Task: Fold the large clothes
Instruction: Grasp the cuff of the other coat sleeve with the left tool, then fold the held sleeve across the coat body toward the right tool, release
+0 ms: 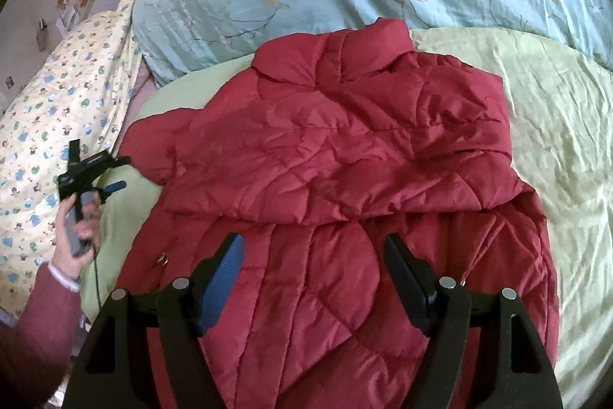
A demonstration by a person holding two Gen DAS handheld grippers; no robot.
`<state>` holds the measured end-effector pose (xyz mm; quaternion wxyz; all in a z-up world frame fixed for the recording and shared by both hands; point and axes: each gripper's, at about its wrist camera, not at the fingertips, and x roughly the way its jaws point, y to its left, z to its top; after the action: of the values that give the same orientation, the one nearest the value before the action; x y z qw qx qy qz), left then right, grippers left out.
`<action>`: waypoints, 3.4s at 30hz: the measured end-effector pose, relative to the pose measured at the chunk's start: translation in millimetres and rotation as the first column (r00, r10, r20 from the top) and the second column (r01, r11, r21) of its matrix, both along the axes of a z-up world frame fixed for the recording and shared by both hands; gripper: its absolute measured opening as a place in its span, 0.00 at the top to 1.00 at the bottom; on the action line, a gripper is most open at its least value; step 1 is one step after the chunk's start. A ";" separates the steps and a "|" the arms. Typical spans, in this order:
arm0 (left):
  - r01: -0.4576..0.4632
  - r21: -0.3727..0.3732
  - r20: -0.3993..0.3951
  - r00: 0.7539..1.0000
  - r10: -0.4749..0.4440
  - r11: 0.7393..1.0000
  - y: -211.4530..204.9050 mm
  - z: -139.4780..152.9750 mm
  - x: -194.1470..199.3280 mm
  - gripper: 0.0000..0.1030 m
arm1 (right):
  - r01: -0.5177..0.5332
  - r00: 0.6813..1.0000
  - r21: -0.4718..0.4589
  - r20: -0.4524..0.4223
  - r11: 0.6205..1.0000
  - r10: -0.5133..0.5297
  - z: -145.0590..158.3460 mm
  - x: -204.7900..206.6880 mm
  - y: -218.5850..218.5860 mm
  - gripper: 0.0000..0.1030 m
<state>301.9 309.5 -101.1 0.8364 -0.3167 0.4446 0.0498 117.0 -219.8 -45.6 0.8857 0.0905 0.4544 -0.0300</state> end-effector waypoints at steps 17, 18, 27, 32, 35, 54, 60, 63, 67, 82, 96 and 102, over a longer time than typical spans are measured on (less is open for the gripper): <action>-0.120 -0.051 0.041 0.992 0.122 0.991 69.3 -25.0 53.4 0.88 | 0.003 0.999 0.013 -0.033 1.000 -0.003 -13.3 -6.4 9.9 0.26; -0.116 -0.039 0.057 0.991 0.118 0.992 68.3 -20.9 51.3 0.90 | 0.004 0.999 0.015 -0.034 1.000 -0.004 -14.2 -7.3 9.5 0.26; 0.061 0.088 0.289 0.954 -0.084 0.994 -9.2 61.9 -8.4 0.94 | 0.019 1.000 0.043 -0.019 0.999 -0.018 -14.1 -7.7 4.1 0.26; 0.217 0.135 0.378 0.891 -0.252 0.967 -77.8 98.1 -47.9 0.94 | 0.024 1.000 0.063 -0.006 0.998 -0.023 -12.5 -6.0 -1.2 0.26; 0.313 0.165 0.381 0.855 -0.353 0.935 -123.0 102.8 -61.9 0.94 | 0.039 0.999 0.081 -0.007 0.996 -0.038 -13.0 -5.8 -8.1 0.26; 0.691 0.228 0.198 0.656 -0.728 0.686 -342.5 34.5 -27.4 0.94 | 0.145 0.985 0.247 0.060 0.958 -0.164 10.7 -17.3 -68.5 0.25; 0.716 0.228 0.139 0.646 -0.750 0.659 -386.2 11.2 -4.1 0.94 | 0.171 0.974 0.357 0.082 0.919 -0.213 14.7 -13.7 -88.9 0.24; 0.725 0.270 0.106 0.631 -0.768 0.633 -409.0 -0.9 -11.9 0.94 | 0.172 0.970 0.411 0.087 0.895 -0.227 14.6 -3.8 -95.2 0.24; 0.733 0.297 0.091 0.616 -0.782 0.612 -432.4 -9.3 -16.2 0.94 | 0.181 0.969 0.470 0.066 0.864 -0.239 8.4 14.4 -103.2 0.24; 0.750 0.272 0.068 0.610 -0.790 0.602 -438.8 -20.6 -24.3 0.90 | 0.260 0.953 0.606 -0.035 0.752 -0.301 -38.2 39.5 -126.4 0.44; 0.688 0.221 0.175 0.669 -0.722 0.691 -346.1 36.5 -33.6 0.60 | 0.223 0.958 0.366 0.089 0.903 -0.272 14.8 27.3 -135.3 0.89; 0.591 0.213 0.164 0.764 -0.624 0.778 -301.3 44.4 3.3 0.60 | 0.204 0.967 0.230 0.106 0.951 -0.233 21.5 35.0 -137.3 0.89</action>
<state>305.2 8.1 -56.7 0.8731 -0.0955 0.4204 -0.2276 152.0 -357.1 -24.1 0.8898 0.2385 0.3823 -0.0721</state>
